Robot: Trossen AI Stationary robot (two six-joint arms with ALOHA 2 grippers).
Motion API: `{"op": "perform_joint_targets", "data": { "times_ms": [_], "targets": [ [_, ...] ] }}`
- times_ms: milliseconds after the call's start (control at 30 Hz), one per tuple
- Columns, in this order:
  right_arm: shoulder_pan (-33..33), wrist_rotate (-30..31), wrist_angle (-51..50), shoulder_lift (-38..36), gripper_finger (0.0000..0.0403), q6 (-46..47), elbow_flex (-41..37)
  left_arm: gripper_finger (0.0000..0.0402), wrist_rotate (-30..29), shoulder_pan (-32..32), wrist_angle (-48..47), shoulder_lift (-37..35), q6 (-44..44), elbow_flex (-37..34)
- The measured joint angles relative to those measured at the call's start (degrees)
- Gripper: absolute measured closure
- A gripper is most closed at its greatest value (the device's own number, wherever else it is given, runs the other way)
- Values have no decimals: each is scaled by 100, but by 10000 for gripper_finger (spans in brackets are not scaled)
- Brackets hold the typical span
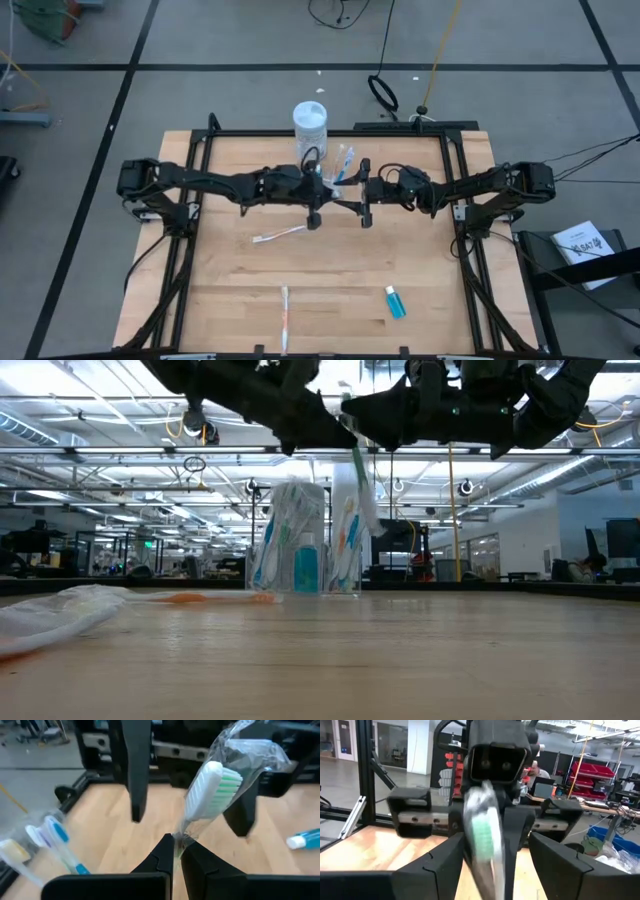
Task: Pick & Place toothbrushing station
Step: Put the green toothbrush into the transparent organizer
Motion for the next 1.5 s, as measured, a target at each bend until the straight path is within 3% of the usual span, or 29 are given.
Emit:
{"op": "perform_joint_targets", "data": {
  "times_ms": [1033, 1500],
  "targets": [
    [-42, -12, -236, 0, 353, -33, 0, 382, -20, 0, -100, 108, 23, 146],
    [-44, -7, -236, 0, 369, -73, 0, 382, -133, -4, -100, 108, 23, 143]
  ]
}}
